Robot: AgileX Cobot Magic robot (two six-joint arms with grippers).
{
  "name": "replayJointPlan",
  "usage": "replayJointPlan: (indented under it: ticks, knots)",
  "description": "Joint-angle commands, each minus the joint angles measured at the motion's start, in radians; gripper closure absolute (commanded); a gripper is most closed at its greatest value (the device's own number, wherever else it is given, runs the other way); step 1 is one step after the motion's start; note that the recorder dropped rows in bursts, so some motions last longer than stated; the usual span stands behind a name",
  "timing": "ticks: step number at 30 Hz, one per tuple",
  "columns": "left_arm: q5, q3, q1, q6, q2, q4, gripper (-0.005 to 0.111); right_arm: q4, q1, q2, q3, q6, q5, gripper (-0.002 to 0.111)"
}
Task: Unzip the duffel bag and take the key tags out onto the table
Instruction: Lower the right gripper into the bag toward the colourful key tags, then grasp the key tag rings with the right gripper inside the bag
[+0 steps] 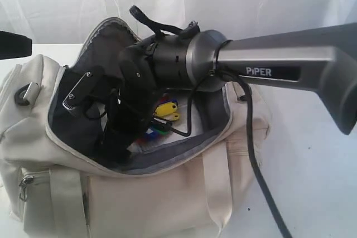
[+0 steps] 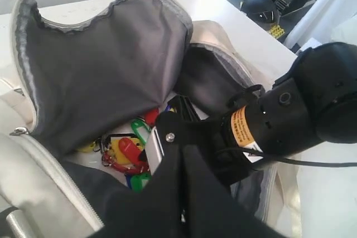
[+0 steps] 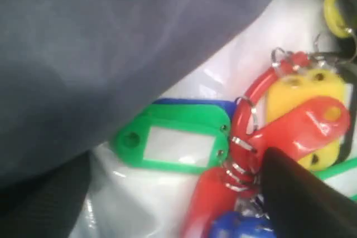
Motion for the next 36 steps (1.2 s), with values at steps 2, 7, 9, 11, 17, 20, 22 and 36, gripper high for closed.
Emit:
replayJointPlan:
  ticks: [2, 7, 9, 11, 17, 20, 22, 36]
  knots:
    - [0.019, 0.006, 0.003, 0.003, -0.012, -0.033, 0.107, -0.072, -0.001, 0.047, 0.007, 0.045, 0.074, 0.068]
    - [0.023, 0.006, 0.003, 0.003, -0.012, -0.035, 0.107, -0.074, -0.001, 0.032, 0.007, 0.043, 0.133, 0.108]
    - [0.026, 0.006, 0.003, 0.003, -0.012, -0.039, 0.107, -0.095, -0.001, 0.014, 0.007, 0.043, 0.144, 0.108]
    - [0.034, 0.006, 0.003, 0.005, -0.012, -0.041, 0.107, -0.111, -0.004, -0.013, 0.007, 0.043, 0.148, 0.108]
    - [0.039, 0.006, 0.003, 0.005, -0.012, -0.049, 0.107, -0.186, -0.004, -0.114, -0.021, 0.043, 0.157, 0.108]
    - [0.039, 0.006, 0.003, 0.005, -0.012, -0.049, 0.107, -0.286, -0.004, -0.157, -0.028, 0.059, 0.157, 0.108]
    - [0.039, 0.006, 0.003, 0.005, -0.012, -0.049, 0.107, -0.338, -0.004, -0.179, -0.028, 0.106, 0.147, 0.108]
    - [0.043, 0.006, 0.003, 0.005, -0.012, -0.050, 0.107, -0.208, -0.004, -0.177, -0.028, 0.170, 0.163, 0.105]
